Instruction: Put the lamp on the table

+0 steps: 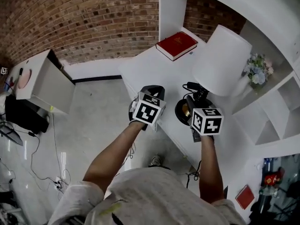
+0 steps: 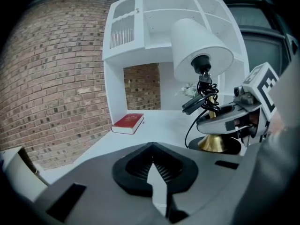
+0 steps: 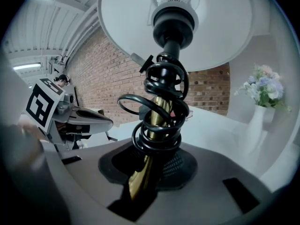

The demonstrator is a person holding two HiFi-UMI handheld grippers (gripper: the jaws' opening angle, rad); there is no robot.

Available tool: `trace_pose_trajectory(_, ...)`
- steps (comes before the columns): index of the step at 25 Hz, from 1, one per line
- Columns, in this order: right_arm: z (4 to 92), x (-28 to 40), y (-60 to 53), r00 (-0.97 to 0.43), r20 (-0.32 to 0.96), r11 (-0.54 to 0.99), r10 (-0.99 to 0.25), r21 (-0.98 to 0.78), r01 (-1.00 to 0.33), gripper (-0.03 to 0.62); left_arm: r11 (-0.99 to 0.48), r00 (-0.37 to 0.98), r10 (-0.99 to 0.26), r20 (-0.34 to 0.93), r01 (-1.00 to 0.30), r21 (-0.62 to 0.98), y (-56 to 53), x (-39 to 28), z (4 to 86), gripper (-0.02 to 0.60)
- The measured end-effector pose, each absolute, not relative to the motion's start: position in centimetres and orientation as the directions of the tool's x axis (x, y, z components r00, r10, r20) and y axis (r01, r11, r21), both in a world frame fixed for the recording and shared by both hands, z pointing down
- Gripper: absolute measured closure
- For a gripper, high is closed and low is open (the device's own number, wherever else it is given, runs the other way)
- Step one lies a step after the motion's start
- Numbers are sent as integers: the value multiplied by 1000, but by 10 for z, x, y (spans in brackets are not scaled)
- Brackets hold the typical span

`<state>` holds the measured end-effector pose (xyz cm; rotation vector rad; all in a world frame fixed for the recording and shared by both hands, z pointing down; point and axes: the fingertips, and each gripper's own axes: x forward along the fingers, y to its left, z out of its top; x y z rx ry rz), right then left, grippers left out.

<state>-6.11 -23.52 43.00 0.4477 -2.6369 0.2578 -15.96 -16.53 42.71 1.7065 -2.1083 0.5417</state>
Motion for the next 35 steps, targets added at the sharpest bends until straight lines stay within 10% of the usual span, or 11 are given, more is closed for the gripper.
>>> trace_pose_trajectory(35,445,-124,-252,-874,454,964,-170,-106,-243,494,318,-308,-809,501,-946,-68,-166,-214,442,591)
